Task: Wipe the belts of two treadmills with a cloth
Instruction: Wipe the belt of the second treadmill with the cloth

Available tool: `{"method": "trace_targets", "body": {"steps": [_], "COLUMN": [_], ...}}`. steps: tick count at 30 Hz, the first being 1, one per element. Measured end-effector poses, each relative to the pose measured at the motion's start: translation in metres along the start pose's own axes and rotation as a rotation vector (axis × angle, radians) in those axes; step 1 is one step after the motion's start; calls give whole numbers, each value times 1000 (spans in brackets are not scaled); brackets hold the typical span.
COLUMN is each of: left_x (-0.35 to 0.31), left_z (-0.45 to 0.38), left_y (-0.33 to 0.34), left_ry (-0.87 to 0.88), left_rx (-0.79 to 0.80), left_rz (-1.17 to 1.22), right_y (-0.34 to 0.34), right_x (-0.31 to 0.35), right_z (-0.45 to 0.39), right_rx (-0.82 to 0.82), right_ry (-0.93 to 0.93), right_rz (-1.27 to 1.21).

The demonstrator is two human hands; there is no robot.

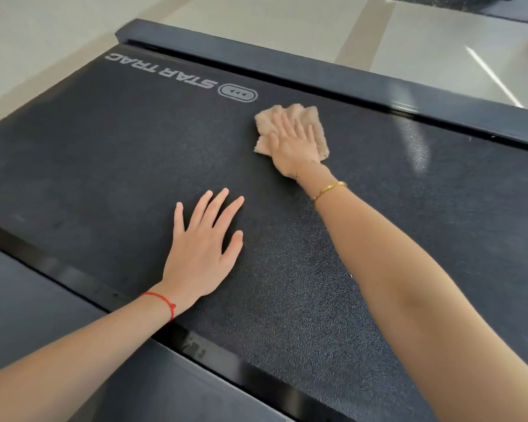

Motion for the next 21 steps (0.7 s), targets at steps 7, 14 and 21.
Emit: {"method": "trace_targets", "body": {"steps": [7, 14, 21], "left_x": [1, 11, 66], "left_z": [0, 13, 30], "left_y": [-1, -14, -32], "left_ry": [-4, -12, -52], "left_rx": [-8, 86, 94], "left_rz": [32, 55, -25], "right_y": [16, -14, 10], "right_x": [-3, -84, -7], "right_z": [91, 120, 160], "right_rx": [59, 17, 27], "right_ry": [-297, 15, -150], "right_rz": [23, 52, 20]}}
Point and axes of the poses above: each hand's wrist, its own z-axis away from the middle knuckle, its own y-axis out of the palm, x = y × z, the point moved 1 cm from there along -z, towards the middle knuckle, and after that the axes turned 4 degrees about -x, right-handed, at the moved point
